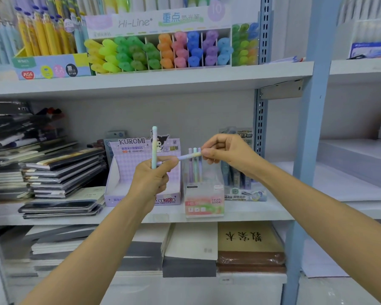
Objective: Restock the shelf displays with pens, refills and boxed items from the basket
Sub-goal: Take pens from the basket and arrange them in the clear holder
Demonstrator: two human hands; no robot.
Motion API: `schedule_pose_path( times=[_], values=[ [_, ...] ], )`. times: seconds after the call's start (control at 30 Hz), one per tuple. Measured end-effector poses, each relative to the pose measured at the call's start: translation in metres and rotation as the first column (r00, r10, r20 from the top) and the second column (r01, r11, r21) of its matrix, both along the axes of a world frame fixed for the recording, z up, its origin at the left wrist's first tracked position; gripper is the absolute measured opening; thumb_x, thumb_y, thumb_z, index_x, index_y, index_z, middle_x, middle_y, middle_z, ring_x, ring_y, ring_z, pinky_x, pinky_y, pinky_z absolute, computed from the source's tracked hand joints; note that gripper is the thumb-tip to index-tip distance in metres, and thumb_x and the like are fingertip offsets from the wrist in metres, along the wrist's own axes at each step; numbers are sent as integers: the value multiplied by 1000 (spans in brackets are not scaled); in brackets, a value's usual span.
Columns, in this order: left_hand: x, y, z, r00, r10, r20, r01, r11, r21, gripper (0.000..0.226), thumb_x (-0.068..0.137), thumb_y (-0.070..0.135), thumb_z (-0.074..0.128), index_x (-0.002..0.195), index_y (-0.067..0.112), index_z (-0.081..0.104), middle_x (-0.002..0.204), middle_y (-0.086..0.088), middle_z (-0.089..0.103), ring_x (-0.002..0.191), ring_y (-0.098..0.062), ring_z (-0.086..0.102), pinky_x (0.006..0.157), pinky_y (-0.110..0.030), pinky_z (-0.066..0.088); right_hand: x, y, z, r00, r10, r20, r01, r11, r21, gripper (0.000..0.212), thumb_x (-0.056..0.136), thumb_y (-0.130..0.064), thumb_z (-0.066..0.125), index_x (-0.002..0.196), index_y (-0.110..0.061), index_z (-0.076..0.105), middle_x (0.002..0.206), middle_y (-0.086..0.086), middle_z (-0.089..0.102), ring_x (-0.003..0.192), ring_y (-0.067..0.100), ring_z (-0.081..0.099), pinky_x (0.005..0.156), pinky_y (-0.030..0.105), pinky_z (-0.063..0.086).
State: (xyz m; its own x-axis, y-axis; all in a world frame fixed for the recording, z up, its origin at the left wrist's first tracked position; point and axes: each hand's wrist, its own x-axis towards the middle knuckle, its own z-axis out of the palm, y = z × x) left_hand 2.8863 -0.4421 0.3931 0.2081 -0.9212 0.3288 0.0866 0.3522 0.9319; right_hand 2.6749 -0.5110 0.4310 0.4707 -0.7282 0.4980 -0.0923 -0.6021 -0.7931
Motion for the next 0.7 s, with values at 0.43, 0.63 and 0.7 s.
schedule_pose_path(
  times=[0.43,0.63,0.7],
  values=[
    [-35,9,11,961,-55,-272,38,997,-64,26,85,25,70,108,14,69,103,0,75,39,-4,45,32,-12,25,3,17,-16,983,-31,180,30,1000,7,12,91,-10,64,94,2,62,83,11,74,71,16,69,65,25,52],
    [-39,8,13,982,-23,-185,-1,991,-130,14,92,23,64,100,11,63,93,-2,75,39,-7,49,33,-13,27,7,23,-19,999,50,-2,-50,999,8,21,90,-14,67,93,6,61,82,8,74,79,18,69,72,25,52],
    [-39,7,12,995,19,-98,-33,990,-135,8,91,23,66,91,15,64,83,0,73,39,-9,48,35,-13,30,11,27,-16,1000,20,-10,-21,999,-46,21,92,-19,64,96,1,65,88,6,73,81,11,67,74,21,51]
  ],
)
